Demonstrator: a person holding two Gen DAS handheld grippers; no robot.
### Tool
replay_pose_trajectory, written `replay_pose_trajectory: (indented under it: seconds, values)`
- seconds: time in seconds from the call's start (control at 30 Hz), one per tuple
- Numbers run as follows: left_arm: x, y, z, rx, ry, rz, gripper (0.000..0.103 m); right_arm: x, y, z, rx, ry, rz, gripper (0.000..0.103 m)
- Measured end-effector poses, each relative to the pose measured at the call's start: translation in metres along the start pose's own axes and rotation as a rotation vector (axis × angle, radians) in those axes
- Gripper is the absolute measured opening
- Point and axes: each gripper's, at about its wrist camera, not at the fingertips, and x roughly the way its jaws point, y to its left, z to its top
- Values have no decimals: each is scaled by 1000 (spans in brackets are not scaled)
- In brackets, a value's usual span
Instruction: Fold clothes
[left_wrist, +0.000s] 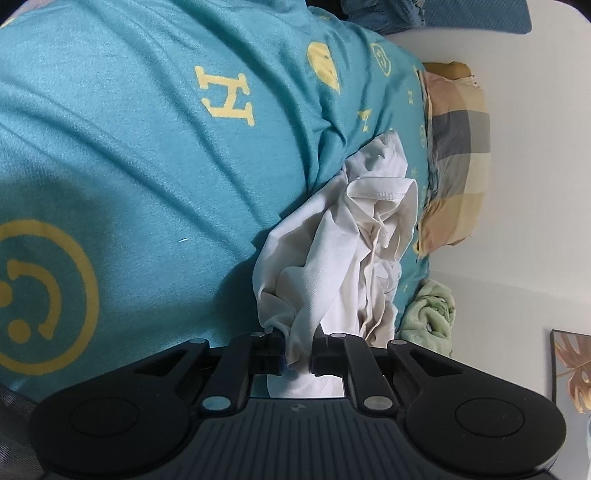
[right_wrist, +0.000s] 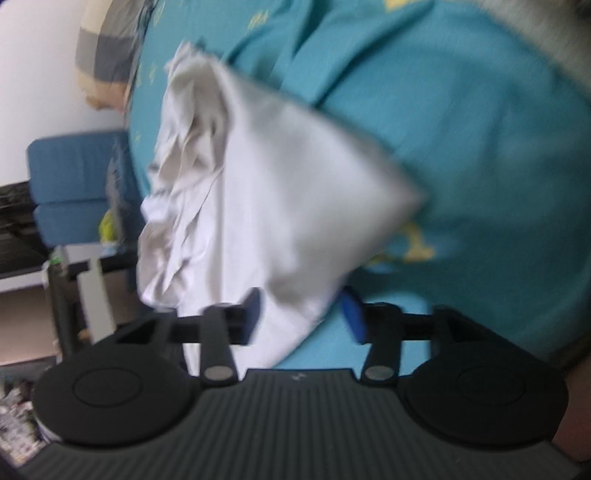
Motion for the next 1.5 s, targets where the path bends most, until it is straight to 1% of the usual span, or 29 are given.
replay_pose_trajectory:
  seconds: [0.07, 0.17, 0.2, 0.23, 0.27, 0.3, 0.43, 0.5, 0.6, 0.67, 0.8, 0.97, 1.03, 1.1, 1.17, 1.27, 1.3, 1.37, 1.43, 1.5]
  values:
    - [-3, 1, 0, 0, 1, -2, 11, 6, 2, -2, -13, 30, 12, 63]
    - [-4, -1, 1, 5, -1, -5, 11, 11, 3, 1, -12, 5, -12, 62]
    - [-5, -2, 1, 11, -3, -5, 11, 11, 2, 2, -5, -11, -14, 61]
    - [-5, -4, 1, 17, -4, -6, 11, 10, 1, 3, 2, -27, -15, 54]
    - [-7, -5, 1, 23, -7, -15, 10, 6, 3, 4, -23, -53, -23, 23]
    - [-9, -7, 1, 30, -10, -24, 10, 2, 6, 5, -51, -79, -31, 13]
    - [-16, -14, 0, 64, -20, -57, 9, -10, 11, 3, -80, -136, 25, 12]
    - [-22, -18, -1, 86, -26, -78, 9, -20, 20, -1, -119, -171, 56, 12]
    - [-39, -28, -7, 128, -39, -129, 9, -40, 33, -11, -165, -214, 110, 12]
    - [-53, -36, -12, 128, -43, -156, 8, -57, 39, -18, -187, -241, 144, 11]
    - [-89, -55, -27, 159, -58, -200, 8, -84, 48, -45, -218, -265, 182, 10]
    - [-125, -56, -50, 194, -59, -169, 9, -111, 50, -80, -249, -267, 165, 10]
    - [-138, -50, -56, 226, -67, -137, 9, -119, 47, -96, -259, -269, 160, 10]
    - [-149, -36, -62, 200, -70, -110, 9, -129, 42, -113, -264, -281, 153, 10]
    - [-161, -23, -69, 186, -72, -92, 9, -145, 32, -127, -278, -317, 163, 9]
    - [-171, -8, -76, 166, -67, -77, 9, -164, 17, -136, -265, -365, 203, 6]
    - [-172, -3, -77, 158, -65, -73, 9, -167, 14, -136, -262, -368, 217, 6]
    - [-171, -1, -78, 165, -70, -60, 9, -169, 9, -134, -239, -376, 208, 6]
    - [-167, -2, -78, 165, -76, -65, 9, -166, 4, -130, -209, -344, 211, 6]
    - [-165, -2, -76, 152, -76, -68, 9, -158, 1, -131, -207, -308, 193, 6]
